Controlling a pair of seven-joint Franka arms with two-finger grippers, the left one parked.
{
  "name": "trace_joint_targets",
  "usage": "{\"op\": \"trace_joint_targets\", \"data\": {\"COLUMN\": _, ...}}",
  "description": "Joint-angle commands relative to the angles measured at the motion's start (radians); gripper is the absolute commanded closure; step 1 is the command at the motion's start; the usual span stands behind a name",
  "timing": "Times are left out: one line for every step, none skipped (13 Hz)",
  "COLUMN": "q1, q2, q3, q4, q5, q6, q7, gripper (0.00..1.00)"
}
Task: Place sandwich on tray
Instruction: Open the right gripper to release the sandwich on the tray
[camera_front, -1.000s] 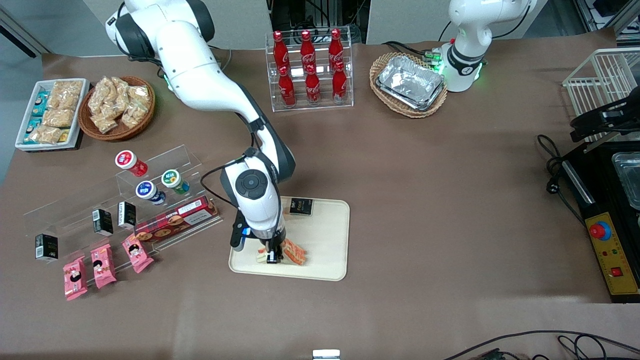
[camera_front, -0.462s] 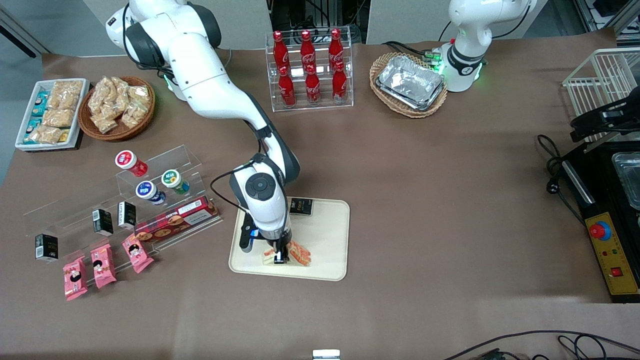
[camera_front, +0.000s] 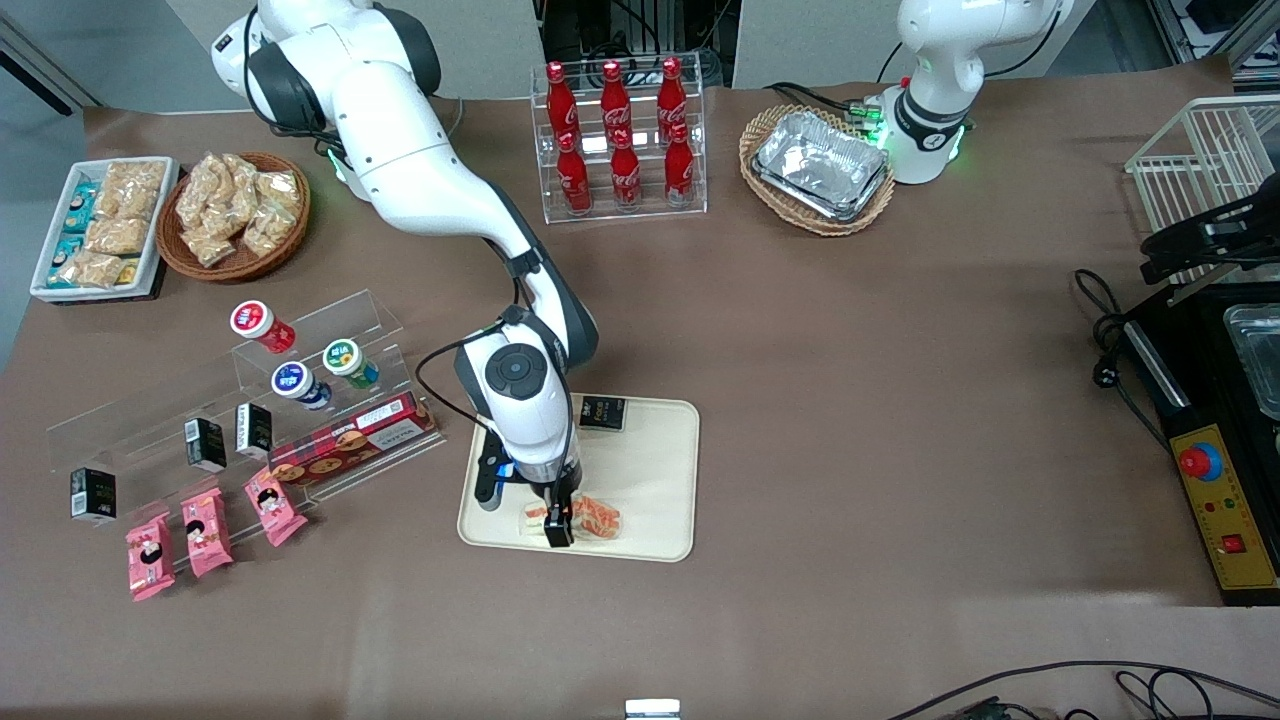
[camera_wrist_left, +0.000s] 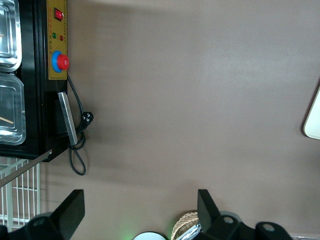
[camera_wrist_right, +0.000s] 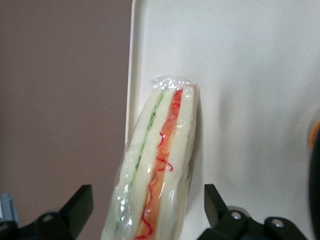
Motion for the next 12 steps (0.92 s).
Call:
{"op": "trace_joint_targets", "data": {"q1": -0.010, "q2": -0.072, "q3": 0.000, "q4": 0.007, "q5": 0.002, "q6": -0.147, "q7": -0.051, "gripper": 0.00}}
{"op": "trace_joint_targets", "data": {"q1": -0.003, "q2": -0.097, "q3": -0.001, "q4": 0.007, "q5": 0.001, "q6": -0.198, "q7": -0.080, "gripper": 0.00}}
{"op": "trace_joint_targets", "data": {"q1": -0.005, "q2": -0.135, "q3": -0.001, "q4": 0.005, "q5": 0.002, "q6": -0.238, "q7": -0.123, "gripper": 0.00}}
{"op": "trace_joint_targets", "data": {"q1": -0.014, "q2": -0.181, "q3": -0.001, "q4": -0.004, "q5": 0.007, "q6": -0.294, "q7": -0.160, "gripper": 0.00}}
{"op": "trace_joint_targets", "data": {"q1": -0.028, "q2": -0.224, "q3": -0.001, "q4": -0.004, "q5": 0.006, "q6": -0.347, "q7": -0.201, "gripper": 0.00}}
{"op": "trace_joint_targets", "data": {"q1": -0.037, "q2": -0.247, "q3": -0.003, "q4": -0.004, "q5": 0.004, "q6": -0.387, "q7": -0.270, "gripper": 0.00}}
{"op": "trace_joint_targets", "data": {"q1": -0.046, "q2": -0.281, "q3": -0.007, "q4": -0.008, "q5": 0.007, "q6": -0.423, "q7": -0.362, "gripper": 0.00}}
{"op": "trace_joint_targets", "data": {"q1": -0.083, "q2": -0.310, "q3": -0.006, "q4": -0.010, "q5": 0.004, "q6": -0.491, "q7": -0.472, "gripper": 0.00}}
{"op": "trace_joint_targets", "data": {"q1": -0.100, "q2": -0.330, "q3": -0.008, "q4": -0.008, "q5": -0.001, "q6": -0.554, "q7": -0.563, "gripper": 0.00}}
{"op": "trace_joint_targets", "data": {"q1": -0.103, "q2": -0.341, "q3": -0.018, "q4": -0.008, "q5": -0.011, "q6": -0.609, "q7": -0.644, "gripper": 0.00}}
{"op": "trace_joint_targets", "data": {"q1": -0.106, "q2": -0.365, "q3": -0.044, "q4": -0.010, "q5": -0.039, "q6": -0.640, "q7": -0.736, "gripper": 0.00}}
{"op": "trace_joint_targets", "data": {"q1": -0.109, "q2": -0.381, "q3": -0.058, "q4": -0.010, "q5": -0.044, "q6": -0.673, "q7": -0.829, "gripper": 0.00}}
